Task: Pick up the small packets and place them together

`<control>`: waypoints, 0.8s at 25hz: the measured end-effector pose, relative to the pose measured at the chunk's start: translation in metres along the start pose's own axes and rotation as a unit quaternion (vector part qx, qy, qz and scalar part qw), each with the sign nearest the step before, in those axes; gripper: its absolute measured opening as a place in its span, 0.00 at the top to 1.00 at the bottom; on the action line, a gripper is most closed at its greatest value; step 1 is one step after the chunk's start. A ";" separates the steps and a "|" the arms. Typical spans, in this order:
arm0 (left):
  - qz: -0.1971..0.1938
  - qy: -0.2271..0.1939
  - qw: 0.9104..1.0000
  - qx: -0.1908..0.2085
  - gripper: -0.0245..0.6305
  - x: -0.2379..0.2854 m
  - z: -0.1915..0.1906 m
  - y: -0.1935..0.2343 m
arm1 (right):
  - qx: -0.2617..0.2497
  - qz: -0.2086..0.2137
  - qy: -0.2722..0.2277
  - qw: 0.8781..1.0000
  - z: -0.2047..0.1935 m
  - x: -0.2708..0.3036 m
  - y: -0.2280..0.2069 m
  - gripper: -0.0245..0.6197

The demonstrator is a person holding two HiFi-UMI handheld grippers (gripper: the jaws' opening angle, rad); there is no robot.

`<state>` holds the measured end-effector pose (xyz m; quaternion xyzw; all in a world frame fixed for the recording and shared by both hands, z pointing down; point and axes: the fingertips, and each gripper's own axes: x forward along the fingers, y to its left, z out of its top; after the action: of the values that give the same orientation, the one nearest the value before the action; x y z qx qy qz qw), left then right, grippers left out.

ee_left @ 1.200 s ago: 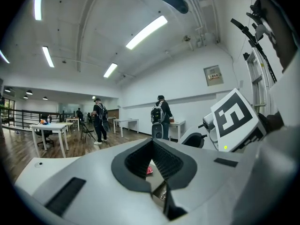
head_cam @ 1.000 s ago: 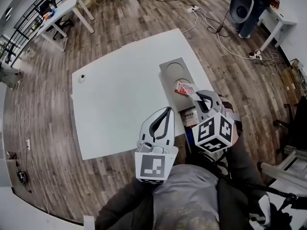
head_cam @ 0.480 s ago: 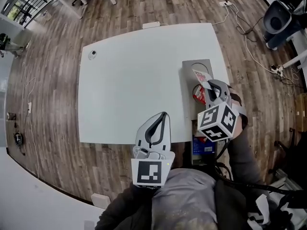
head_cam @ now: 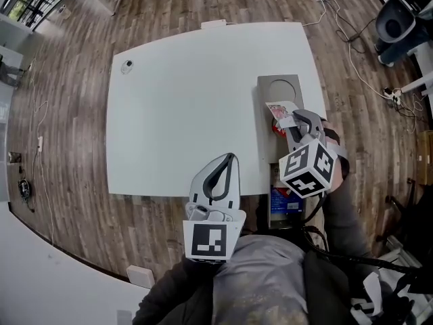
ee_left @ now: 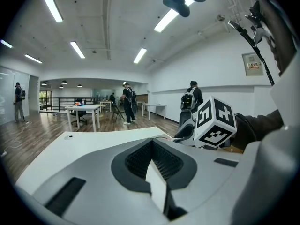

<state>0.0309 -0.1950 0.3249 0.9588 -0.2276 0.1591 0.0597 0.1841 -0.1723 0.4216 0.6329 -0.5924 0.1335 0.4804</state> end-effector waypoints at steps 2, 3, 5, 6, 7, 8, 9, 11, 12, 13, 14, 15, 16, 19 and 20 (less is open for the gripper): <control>-0.002 -0.005 1.000 0.000 0.96 0.000 0.002 0.000 | -0.001 0.002 0.004 1.000 -0.002 -0.001 0.002 0.81; -0.004 -0.006 1.000 0.000 0.96 -0.001 0.003 0.000 | -0.002 0.004 0.008 1.000 -0.002 -0.002 0.004 0.81; -0.007 -0.007 1.000 -0.002 0.96 -0.003 0.005 0.002 | -0.004 0.009 0.015 1.000 -0.002 -0.004 0.008 0.78; -0.008 -0.008 1.000 -0.003 0.96 -0.004 0.006 0.003 | -0.004 0.011 0.018 1.000 -0.001 -0.005 0.010 0.77; -0.010 -0.008 1.000 -0.002 0.96 -0.005 0.007 0.004 | -0.005 0.012 0.021 1.000 -0.002 -0.006 0.012 0.76; -0.012 -0.008 1.000 -0.001 0.96 -0.006 0.007 0.004 | -0.005 0.013 0.024 1.000 -0.003 -0.007 0.014 0.75; -0.014 -0.008 1.000 0.000 0.96 -0.007 0.006 0.003 | -0.005 0.014 0.026 1.000 -0.004 -0.009 0.015 0.74; -0.018 -0.008 1.000 0.003 0.96 -0.009 0.005 0.002 | -0.005 0.016 0.032 0.999 -0.009 -0.011 0.019 0.73; -0.021 -0.009 1.000 0.004 0.96 -0.009 0.004 0.001 | -0.006 0.019 0.035 0.999 -0.011 -0.012 0.022 0.72; -0.023 -0.009 1.000 0.004 0.96 -0.010 0.003 0.000 | -0.007 0.022 0.038 0.999 -0.014 -0.013 0.025 0.70; -0.026 -0.010 1.000 0.004 0.96 -0.011 0.003 -0.002 | -0.008 0.025 0.042 0.999 -0.016 -0.014 0.028 0.69; -0.028 -0.011 1.000 0.005 0.96 -0.012 0.002 -0.003 | -0.009 0.028 0.045 0.999 -0.018 -0.015 0.031 0.67; -0.031 -0.012 0.999 0.005 0.96 -0.013 0.002 -0.004 | -0.010 0.030 0.047 0.998 -0.019 -0.017 0.034 0.65; -0.040 -0.016 0.999 0.007 0.96 -0.023 0.004 -0.005 | -0.013 0.035 0.053 0.998 -0.019 -0.026 0.045 0.63; -0.042 -0.017 0.999 0.008 0.96 -0.025 0.004 -0.005 | -0.014 0.036 0.054 0.998 -0.019 -0.029 0.048 0.63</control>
<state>0.0128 -0.1810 0.3121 0.9705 -0.1865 0.1423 0.0550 0.1418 -0.1323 0.4314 0.5962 -0.5897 0.1763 0.5156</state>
